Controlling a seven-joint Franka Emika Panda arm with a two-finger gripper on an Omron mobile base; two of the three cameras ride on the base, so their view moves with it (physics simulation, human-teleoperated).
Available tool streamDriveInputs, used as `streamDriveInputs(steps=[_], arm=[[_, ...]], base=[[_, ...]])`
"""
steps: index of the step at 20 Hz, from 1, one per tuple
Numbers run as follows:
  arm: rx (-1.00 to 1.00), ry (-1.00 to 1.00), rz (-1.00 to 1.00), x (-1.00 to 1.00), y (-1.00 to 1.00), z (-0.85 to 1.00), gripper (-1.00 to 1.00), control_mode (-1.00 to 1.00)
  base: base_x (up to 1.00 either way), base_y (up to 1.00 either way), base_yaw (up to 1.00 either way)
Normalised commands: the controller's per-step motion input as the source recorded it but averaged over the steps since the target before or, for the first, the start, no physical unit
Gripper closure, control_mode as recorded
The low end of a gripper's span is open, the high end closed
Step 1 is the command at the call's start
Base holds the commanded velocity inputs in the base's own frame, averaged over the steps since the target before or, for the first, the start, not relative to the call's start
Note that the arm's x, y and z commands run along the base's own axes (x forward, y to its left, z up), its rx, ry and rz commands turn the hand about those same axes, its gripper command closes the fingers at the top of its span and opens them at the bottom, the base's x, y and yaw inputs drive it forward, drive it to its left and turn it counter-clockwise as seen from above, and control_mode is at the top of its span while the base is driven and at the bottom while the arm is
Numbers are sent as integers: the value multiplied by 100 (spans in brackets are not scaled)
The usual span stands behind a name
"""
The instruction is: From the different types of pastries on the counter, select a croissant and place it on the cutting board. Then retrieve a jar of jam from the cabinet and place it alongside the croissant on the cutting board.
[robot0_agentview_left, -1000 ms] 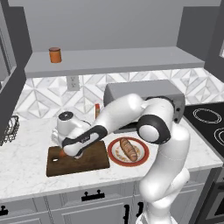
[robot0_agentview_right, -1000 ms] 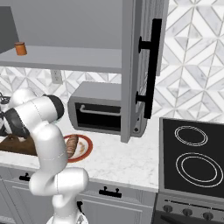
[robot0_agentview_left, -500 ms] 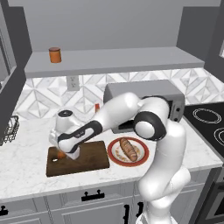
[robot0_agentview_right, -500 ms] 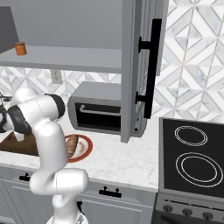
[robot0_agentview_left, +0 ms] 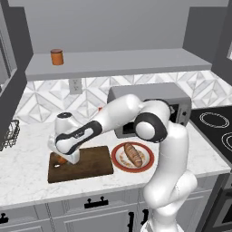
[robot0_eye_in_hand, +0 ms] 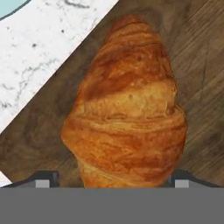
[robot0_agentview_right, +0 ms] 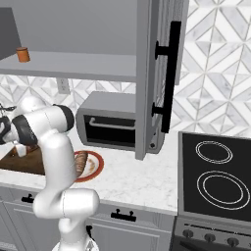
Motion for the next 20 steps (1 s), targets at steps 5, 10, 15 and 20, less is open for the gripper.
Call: streamDriveInputs(steps=[5, 10, 15, 20], arm=[[1, -2, 0, -36, 0, 26, -100, -100], [2, -13, 0, -33, -6, 66, -100, -100], [3, -11, 0, -12, -50, 60, -100, -100], [0, -14, 0, -47, -71, -1, -100, -100]], base=[[0, 0, 0], [0, 0, 0], [0, 0, 0], [0, 0, 0]])
